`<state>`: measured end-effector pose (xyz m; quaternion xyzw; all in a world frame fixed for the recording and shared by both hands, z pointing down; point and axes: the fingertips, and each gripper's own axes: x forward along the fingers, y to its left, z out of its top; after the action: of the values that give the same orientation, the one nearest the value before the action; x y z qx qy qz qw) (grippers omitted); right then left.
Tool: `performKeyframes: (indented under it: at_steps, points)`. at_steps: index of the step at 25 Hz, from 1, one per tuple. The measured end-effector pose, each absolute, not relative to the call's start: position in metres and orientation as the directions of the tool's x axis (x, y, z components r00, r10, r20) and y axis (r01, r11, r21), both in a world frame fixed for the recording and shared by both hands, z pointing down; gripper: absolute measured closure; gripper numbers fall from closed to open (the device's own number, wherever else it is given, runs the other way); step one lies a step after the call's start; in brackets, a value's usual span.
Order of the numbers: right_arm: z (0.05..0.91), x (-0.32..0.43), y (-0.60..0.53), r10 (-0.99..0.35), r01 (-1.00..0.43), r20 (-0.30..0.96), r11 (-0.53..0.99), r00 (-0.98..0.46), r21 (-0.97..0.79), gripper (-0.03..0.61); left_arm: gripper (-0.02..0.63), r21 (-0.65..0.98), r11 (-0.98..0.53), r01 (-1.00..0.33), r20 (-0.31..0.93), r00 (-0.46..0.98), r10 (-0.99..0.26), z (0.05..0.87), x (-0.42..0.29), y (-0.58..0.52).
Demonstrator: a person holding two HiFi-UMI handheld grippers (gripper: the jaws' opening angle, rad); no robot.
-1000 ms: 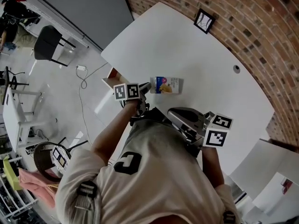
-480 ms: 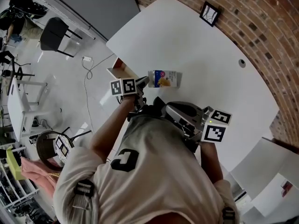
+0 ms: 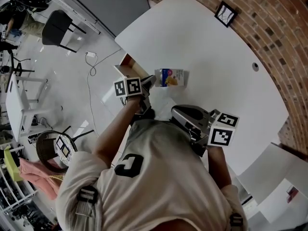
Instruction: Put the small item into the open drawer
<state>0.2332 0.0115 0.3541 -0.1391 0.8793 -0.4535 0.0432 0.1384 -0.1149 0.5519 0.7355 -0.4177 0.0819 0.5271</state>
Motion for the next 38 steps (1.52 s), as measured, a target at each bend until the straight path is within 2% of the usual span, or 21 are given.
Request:
performKeyframes:
  at_steps: [20, 38]
  points:
    - [0.344, 0.076, 0.033, -0.289, -0.335, 0.197, 0.576, -0.937, -0.746, 0.572, 0.612, 0.809, -0.123, -0.574, 0.440, 0.731, -0.521, 0.551, 0.022, -0.110]
    - [0.344, 0.039, 0.064, -0.453, -0.456, 0.226, 0.502, -0.863, -0.735, 0.572, 0.612, 0.829, -0.222, -0.513, 0.392, 0.817, -0.424, 0.542, -0.007, -0.089]
